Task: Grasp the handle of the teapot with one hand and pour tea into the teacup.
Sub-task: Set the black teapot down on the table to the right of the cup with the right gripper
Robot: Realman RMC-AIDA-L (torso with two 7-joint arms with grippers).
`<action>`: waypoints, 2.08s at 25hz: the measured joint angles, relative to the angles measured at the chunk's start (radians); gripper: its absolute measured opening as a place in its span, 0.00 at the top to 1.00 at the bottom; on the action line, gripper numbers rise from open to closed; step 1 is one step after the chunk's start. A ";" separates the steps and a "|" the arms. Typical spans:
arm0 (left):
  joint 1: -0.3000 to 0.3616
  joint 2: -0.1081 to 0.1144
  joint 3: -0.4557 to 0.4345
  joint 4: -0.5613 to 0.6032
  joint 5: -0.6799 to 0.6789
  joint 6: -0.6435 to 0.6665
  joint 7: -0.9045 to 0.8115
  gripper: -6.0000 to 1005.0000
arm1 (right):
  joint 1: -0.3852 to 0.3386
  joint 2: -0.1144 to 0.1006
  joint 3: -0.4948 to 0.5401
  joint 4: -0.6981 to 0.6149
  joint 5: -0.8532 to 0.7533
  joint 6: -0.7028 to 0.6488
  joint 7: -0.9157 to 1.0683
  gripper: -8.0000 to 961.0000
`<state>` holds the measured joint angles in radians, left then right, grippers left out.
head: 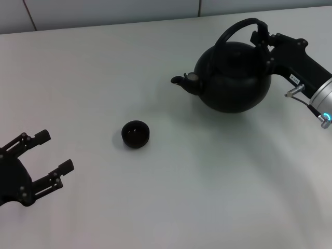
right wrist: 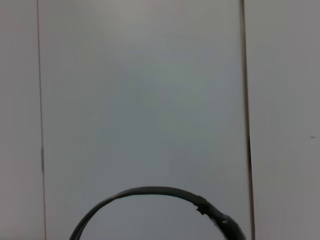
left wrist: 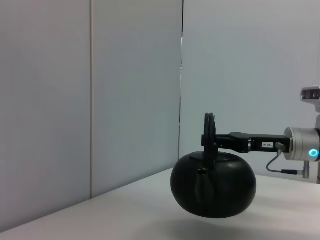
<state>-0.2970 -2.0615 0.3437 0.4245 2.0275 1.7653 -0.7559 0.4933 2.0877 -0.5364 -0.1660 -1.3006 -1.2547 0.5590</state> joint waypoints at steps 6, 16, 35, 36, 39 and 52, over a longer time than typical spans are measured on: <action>0.000 0.000 0.003 -0.001 0.000 0.000 0.002 0.20 | 0.001 0.000 0.025 0.049 0.000 -0.013 -0.058 0.90; 0.004 0.000 0.006 -0.003 0.000 0.000 0.005 0.20 | -0.002 -0.001 0.067 0.126 0.000 -0.008 -0.135 0.90; 0.009 0.000 0.000 -0.005 0.000 0.004 0.006 0.20 | -0.013 -0.002 0.085 0.156 0.000 0.030 -0.150 0.80; 0.009 0.000 0.000 -0.005 0.000 0.005 0.006 0.20 | -0.013 -0.002 0.088 0.156 0.000 0.029 -0.150 0.78; 0.010 0.000 0.000 -0.003 0.000 0.007 0.006 0.20 | -0.022 -0.001 0.093 0.157 0.000 0.006 -0.150 0.72; 0.006 0.002 0.004 -0.001 0.000 0.013 0.006 0.20 | -0.145 -0.003 0.111 0.157 0.000 -0.161 -0.152 0.37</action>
<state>-0.2905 -2.0599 0.3479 0.4235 2.0278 1.7786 -0.7501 0.3479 2.0843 -0.4256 -0.0091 -1.3007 -1.4156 0.4070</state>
